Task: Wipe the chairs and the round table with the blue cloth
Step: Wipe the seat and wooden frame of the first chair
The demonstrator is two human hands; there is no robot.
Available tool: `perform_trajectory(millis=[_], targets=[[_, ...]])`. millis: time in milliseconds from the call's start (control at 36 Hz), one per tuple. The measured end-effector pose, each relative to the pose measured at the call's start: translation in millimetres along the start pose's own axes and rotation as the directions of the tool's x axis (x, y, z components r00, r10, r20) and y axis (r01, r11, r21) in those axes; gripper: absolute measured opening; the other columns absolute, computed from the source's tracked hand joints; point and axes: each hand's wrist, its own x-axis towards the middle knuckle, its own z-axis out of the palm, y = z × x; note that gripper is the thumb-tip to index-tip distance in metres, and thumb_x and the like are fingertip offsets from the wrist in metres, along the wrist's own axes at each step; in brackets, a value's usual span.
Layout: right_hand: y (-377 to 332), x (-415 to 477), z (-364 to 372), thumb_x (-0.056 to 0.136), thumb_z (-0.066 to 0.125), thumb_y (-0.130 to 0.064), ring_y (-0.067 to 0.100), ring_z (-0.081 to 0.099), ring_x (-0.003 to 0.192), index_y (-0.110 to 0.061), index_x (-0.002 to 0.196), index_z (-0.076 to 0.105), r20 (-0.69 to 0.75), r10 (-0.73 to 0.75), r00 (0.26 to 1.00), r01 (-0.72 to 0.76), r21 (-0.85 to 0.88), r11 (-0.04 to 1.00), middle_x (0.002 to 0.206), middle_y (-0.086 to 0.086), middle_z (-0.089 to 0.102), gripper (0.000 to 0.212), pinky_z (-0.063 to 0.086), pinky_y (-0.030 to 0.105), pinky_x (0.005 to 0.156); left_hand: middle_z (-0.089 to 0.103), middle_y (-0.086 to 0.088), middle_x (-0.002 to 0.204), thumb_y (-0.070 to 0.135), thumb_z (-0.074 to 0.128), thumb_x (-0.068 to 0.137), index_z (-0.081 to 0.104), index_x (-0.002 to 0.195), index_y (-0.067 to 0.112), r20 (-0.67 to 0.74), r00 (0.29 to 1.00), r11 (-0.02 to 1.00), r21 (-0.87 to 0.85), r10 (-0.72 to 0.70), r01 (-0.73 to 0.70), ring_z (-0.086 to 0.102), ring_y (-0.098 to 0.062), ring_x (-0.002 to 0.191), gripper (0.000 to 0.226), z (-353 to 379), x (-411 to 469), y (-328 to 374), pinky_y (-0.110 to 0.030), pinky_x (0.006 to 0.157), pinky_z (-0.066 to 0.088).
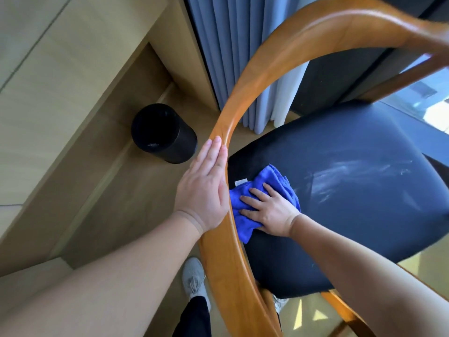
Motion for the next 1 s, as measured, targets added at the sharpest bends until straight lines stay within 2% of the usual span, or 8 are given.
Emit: perform_trajectory(millis=[83,139,194,333,472,556,750,1000], targets=[[9.6,9.5,-2.9,0.068,0.078,-0.034,0.033,0.065,0.092,-0.024,0.107,0.072,-0.072,0.038,0.997,-0.036,0.020,0.999,0.115,0.009,0.067,0.040,0.053,0.043,0.077,0.028,-0.010,0.152,0.024,0.022,0.094,0.029,0.145,0.005,-0.003,1.000,1.000,0.012,0.012,-0.012,0.015,-0.018,0.143,0.054,-0.9,-0.4,1.8,-0.040,0.110,0.034],[21.0,18.0,-8.6,0.065,0.081,-0.030,0.034,0.064,0.086,-0.021,0.108,0.072,-0.091,0.110,0.990,-0.108,0.026,0.994,0.113,0.013,0.067,0.044,0.054,0.040,0.067,0.028,-0.011,0.152,0.023,0.022,0.094,0.030,0.144,0.004,-0.002,1.000,1.000,0.019,0.017,-0.017,0.015,-0.018,0.143,0.054,-1.6,-0.1,2.4,-0.039,0.111,0.032],[37.4,26.3,-16.9,0.065,0.081,-0.028,0.036,0.064,0.085,-0.019,0.108,0.072,-0.100,0.201,0.975,-0.200,0.017,0.980,0.112,0.016,0.066,0.045,0.053,0.041,0.063,0.027,-0.010,0.153,0.023,0.023,0.094,0.029,0.144,0.005,-0.002,1.000,0.999,0.029,0.018,-0.018,0.014,-0.017,0.143,0.053,-1.2,-0.4,1.8,-0.039,0.111,0.031],[78.4,42.0,-30.5,0.076,0.074,-0.037,0.037,0.058,0.098,-0.022,0.121,0.065,-0.046,0.470,0.882,-0.470,0.007,0.883,0.124,0.013,0.059,0.048,0.045,0.044,0.077,0.025,-0.008,0.154,0.023,0.023,0.095,0.029,0.145,0.007,0.001,1.000,1.000,0.028,0.008,-0.008,0.014,-0.017,0.143,0.053,0.5,-0.6,1.0,-0.039,0.111,0.031],[76.0,44.5,-21.4,0.079,0.067,-0.041,0.038,0.051,0.108,-0.023,0.122,0.062,-0.112,0.553,0.826,-0.553,0.034,0.833,0.128,0.011,0.055,0.047,0.041,0.049,0.080,0.027,-0.006,0.153,0.022,0.023,0.095,0.031,0.144,0.009,-0.034,0.999,1.000,-0.012,-0.025,0.025,0.017,-0.017,0.143,0.052,-0.3,-2.5,2.1,-0.039,0.112,0.030],[64.6,47.7,-22.5,0.082,0.063,-0.044,0.035,0.051,0.103,-0.024,0.123,0.060,-0.090,0.612,0.786,-0.610,0.054,0.791,0.121,0.011,0.056,0.046,0.040,0.048,0.080,0.029,-0.006,0.152,0.019,0.027,0.095,0.034,0.143,0.009,-0.070,0.996,0.998,-0.033,-0.058,0.056,0.015,-0.014,0.142,0.049,0.0,-3.5,2.9,-0.037,0.113,0.026],[24.7,34.5,-20.2,0.079,0.067,-0.039,0.033,0.052,0.091,-0.021,0.125,0.061,-0.014,0.568,0.823,-0.566,0.050,0.823,0.106,0.012,0.056,0.050,0.040,0.041,0.072,0.025,-0.010,0.154,0.017,0.029,0.094,0.030,0.144,0.005,-0.023,1.000,0.999,0.043,-0.020,0.021,0.014,-0.019,0.143,0.052,-2.2,-1.3,3.2,-0.034,0.114,0.017],[-31.0,-5.3,-13.8,0.064,0.078,-0.038,0.028,0.057,0.072,-0.022,0.110,0.071,-0.012,0.475,0.880,-0.474,0.034,0.880,0.090,0.007,0.061,0.048,0.044,0.037,0.059,0.022,-0.013,0.154,0.022,0.023,0.093,0.026,0.145,0.003,0.033,0.999,0.995,0.099,0.002,-0.006,0.013,-0.023,0.144,0.056,-5.6,0.3,7.0,-0.036,0.117,0.014]])
